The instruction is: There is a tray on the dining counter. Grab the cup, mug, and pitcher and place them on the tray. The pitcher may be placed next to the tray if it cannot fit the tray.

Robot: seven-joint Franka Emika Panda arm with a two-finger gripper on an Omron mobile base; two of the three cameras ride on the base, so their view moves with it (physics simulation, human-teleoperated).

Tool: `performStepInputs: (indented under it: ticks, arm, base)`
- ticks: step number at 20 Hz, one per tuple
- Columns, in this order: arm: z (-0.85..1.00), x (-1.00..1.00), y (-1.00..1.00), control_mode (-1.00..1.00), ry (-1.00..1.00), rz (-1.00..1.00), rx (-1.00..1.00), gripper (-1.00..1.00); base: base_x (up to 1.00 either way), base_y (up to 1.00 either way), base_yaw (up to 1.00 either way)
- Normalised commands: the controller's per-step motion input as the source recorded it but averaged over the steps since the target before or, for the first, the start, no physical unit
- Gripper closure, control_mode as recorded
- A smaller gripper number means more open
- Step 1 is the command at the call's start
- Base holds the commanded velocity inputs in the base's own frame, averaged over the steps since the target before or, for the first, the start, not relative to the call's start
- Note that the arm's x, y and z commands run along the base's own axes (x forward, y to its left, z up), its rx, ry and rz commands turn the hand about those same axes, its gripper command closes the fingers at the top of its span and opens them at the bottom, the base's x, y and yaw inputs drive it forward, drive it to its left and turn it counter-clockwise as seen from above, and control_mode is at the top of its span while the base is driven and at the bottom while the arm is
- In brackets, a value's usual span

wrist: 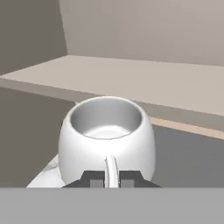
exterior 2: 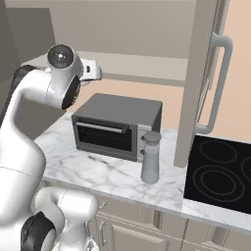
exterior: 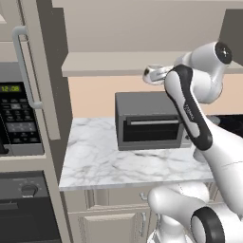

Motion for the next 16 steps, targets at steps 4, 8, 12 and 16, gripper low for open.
performStepInputs:
  ticks: [4, 8, 12, 16]
  arm:
    - [0.00, -0.53, -0.28, -1.00, 0.07, -0.16, 0.00, 1.00]
    - [-0.10, -0.48, -0.28, -1.00, 0.04, -0.10, 0.00, 1.00]
    - [-0.25, -0.47, -0.09, -1.00, 0.00, -0.07, 0.00, 1.00]
    - [-0.24, -0.44, -0.01, -1.00, 0.00, -0.10, -0.02, 1.00]
  base:
    - [0.00, 0.00, 0.00]
    - [0.00, 0.00, 0.00]
    - [0.00, 0.00, 0.00]
    - [0.00, 0.00, 0.00]
